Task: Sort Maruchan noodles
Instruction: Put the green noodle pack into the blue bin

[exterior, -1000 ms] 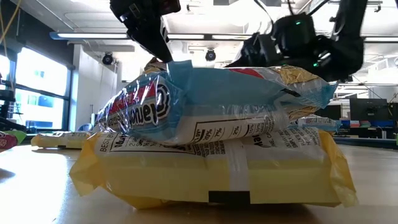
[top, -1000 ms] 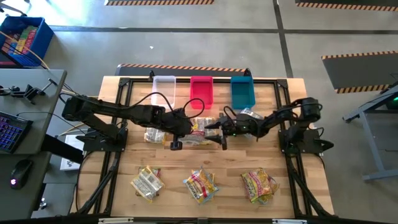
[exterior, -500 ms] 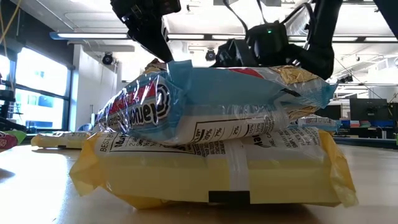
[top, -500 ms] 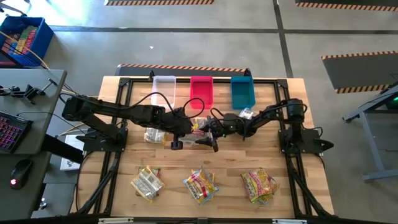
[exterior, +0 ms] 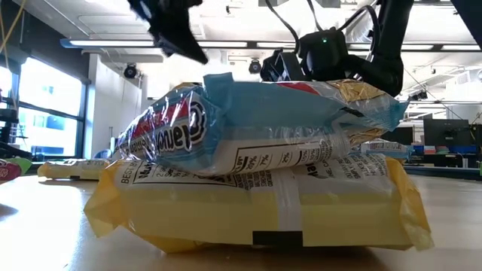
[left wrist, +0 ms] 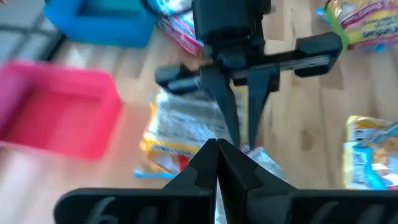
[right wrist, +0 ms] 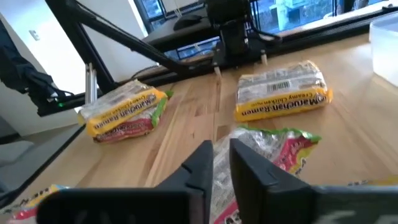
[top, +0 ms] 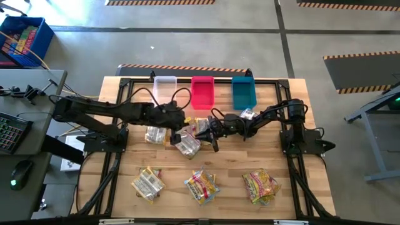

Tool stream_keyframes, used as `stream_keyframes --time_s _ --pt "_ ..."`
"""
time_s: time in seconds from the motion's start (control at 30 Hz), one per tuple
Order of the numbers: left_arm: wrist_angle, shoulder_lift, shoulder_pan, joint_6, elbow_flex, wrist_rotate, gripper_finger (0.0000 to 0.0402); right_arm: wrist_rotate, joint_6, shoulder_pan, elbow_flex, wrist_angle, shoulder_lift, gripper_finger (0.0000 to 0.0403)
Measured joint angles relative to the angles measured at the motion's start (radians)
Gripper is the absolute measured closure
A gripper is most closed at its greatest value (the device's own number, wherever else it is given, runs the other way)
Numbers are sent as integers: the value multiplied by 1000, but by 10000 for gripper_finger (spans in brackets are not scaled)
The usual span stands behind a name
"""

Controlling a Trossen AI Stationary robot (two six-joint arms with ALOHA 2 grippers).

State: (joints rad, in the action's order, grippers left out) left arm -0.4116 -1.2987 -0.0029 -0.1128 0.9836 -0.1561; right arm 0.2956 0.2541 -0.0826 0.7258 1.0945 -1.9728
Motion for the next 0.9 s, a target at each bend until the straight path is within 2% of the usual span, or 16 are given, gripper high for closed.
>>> stream_keyframes --time_s 0.17,0.27,0.33,0.47,0.63,0.77,0.9 --pt "25 -5 0 -196 -100 86 385 8 -7 -4 -2 -46 22 374" --pt "51 -47 -54 -260 -121 97 361 -3 -63 -13 -7 -186 87 375" --pt "70 -88 -98 -278 -117 74 341 -37 -107 -14 -8 -298 147 375" --pt "103 -178 -174 -296 -95 -36 301 -132 -201 -2 -8 -525 271 375" --pt "155 -287 -213 -365 -56 -115 259 -295 -260 31 -9 -762 390 375" --pt "154 -379 -231 -374 -14 -151 236 -369 -262 54 -25 -801 434 375" --pt "148 -464 -244 -363 39 -182 221 -394 -243 71 -57 -780 458 375"
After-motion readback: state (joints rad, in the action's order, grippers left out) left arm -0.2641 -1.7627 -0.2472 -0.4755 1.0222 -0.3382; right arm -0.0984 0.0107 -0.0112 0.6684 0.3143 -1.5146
